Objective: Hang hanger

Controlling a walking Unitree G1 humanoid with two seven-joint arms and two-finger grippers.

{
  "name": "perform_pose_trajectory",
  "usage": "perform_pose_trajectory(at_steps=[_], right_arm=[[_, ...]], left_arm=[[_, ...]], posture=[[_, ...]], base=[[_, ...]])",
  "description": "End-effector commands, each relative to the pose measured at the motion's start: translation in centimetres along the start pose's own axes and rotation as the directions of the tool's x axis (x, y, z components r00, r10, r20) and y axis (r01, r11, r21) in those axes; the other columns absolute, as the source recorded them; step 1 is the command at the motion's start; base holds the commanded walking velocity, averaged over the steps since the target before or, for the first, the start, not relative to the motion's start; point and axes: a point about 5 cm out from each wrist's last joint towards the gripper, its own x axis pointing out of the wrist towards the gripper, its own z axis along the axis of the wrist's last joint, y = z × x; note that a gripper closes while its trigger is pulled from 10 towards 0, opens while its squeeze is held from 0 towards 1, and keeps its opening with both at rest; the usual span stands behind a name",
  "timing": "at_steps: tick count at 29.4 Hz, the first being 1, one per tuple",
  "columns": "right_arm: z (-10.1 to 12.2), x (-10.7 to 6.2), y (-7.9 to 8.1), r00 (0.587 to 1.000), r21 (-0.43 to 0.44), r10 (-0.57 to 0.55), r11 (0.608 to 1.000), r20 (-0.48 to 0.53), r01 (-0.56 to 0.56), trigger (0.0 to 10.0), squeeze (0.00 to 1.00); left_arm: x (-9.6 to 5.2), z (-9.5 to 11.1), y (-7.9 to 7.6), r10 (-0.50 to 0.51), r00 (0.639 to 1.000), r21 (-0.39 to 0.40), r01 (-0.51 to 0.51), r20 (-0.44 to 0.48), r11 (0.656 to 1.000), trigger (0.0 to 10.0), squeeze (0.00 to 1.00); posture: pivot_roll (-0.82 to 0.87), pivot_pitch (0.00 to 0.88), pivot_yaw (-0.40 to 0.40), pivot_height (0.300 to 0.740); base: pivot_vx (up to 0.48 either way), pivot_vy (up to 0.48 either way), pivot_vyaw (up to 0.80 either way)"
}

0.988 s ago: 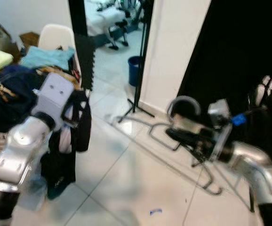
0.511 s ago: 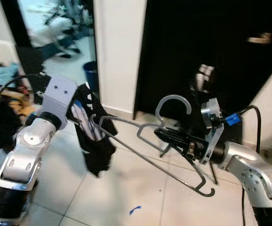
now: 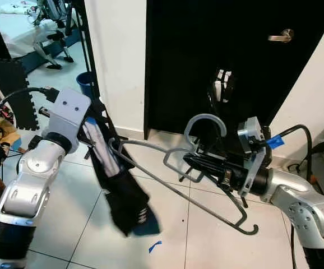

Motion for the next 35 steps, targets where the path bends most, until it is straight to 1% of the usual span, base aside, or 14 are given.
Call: perform_pose_trajectory(at_steps=[1, 2, 6, 13, 16, 18, 23, 28, 31, 35], right_arm=[[0.0, 0.5, -0.1, 0.999, -0.017, -0.032, 0.999, -0.008, 0.032, 10.0, 0.00], [0.0, 0.7, -0.3, 0.998, -0.022, -0.055, 0.998, -0.011, 0.055, 10.0, 0.00], [-0.1, 1.2, -0.4, 0.997, -0.022, -0.072, 0.997, -0.015, 0.072, 10.0, 0.00], [-0.1, 1.6, -0.2, 0.997, -0.018, -0.074, 0.997, -0.014, 0.074, 10.0, 0.00], [-0.2, 1.8, -1.0, 0.989, -0.020, -0.148, 0.989, -0.012, 0.148, 10.0, 0.00], [-0.2, 1.9, -1.2, 0.986, -0.015, -0.167, 0.986, -0.008, 0.166, 10.0, 0.00], [-0.1, 1.9, -1.2, 0.987, -0.005, -0.162, 0.987, 0.006, 0.162, 10.0, 0.00], [-0.1, 2.0, -0.8, 0.992, -0.007, -0.124, 0.992, 0.003, 0.124, 10.0, 0.00], [-0.2, 2.1, -0.9, 0.991, -0.007, -0.137, 0.991, 0.001, 0.137, 10.0, 0.00], [-0.1, 2.5, -1.4, 0.984, 0.004, -0.176, 0.984, 0.019, 0.176, 10.0, 0.00]], left_arm=[[0.3, 1.9, -0.4, -0.023, 0.996, -0.027, 0.025, 0.088, 0.999, 10.0, 0.00], [0.3, 2.3, -0.6, -0.032, 0.994, -0.055, 0.038, 0.107, 0.998, 10.0, 0.00], [0.3, 2.7, -1.2, -0.045, 0.991, -0.079, 0.055, 0.124, 0.995, 10.0, 0.00], [0.3, 2.6, -1.5, -0.052, 0.992, -0.079, 0.061, 0.119, 0.995, 10.0, 0.00], [0.3, 2.5, -1.7, -0.062, 0.991, -0.067, 0.070, 0.115, 0.995, 10.0, 0.00], [0.3, 2.5, -1.8, -0.066, 0.991, -0.061, 0.073, 0.113, 0.995, 10.0, 0.00], [0.2, 2.3, -1.9, -0.076, 0.992, -0.030, 0.080, 0.103, 0.996, 10.0, 0.00], [0.1, 2.1, -2.0, -0.080, 0.992, -0.008, 0.081, 0.100, 0.997, 10.0, 0.00], [0.1, 2.4, -2.2, -0.083, 0.990, -0.010, 0.084, 0.110, 0.996, 10.0, 0.00], [0.2, 3.0, -2.5, -0.087, 0.986, -0.044, 0.094, 0.142, 0.995, 10.0, 0.00]], posture=[[-0.08, 0.085, -0.020, 0.740], [-0.08, 0.085, -0.021, 0.740], [-0.07, 0.085, -0.022, 0.740], [-0.07, 0.085, -0.022, 0.740], [-0.07, 0.085, -0.021, 0.740], [-0.07, 0.085, -0.022, 0.740], [-0.07, 0.085, -0.023, 0.740], [-0.07, 0.082, -0.026, 0.740], [-0.07, 0.081, -0.027, 0.740], [-0.07, 0.079, -0.028, 0.740]], base=[[0.000, 0.000, 0.00], [0.000, 0.000, 0.00], [0.000, 0.000, 0.00], [0.000, 0.000, 0.00], [0.000, 0.000, 0.00], [0.000, 0.000, 0.00], [0.000, 0.000, 0.00], [0.000, 0.000, 0.00], [0.000, 0.000, 0.00], [0.000, 0.000, 0.00]])
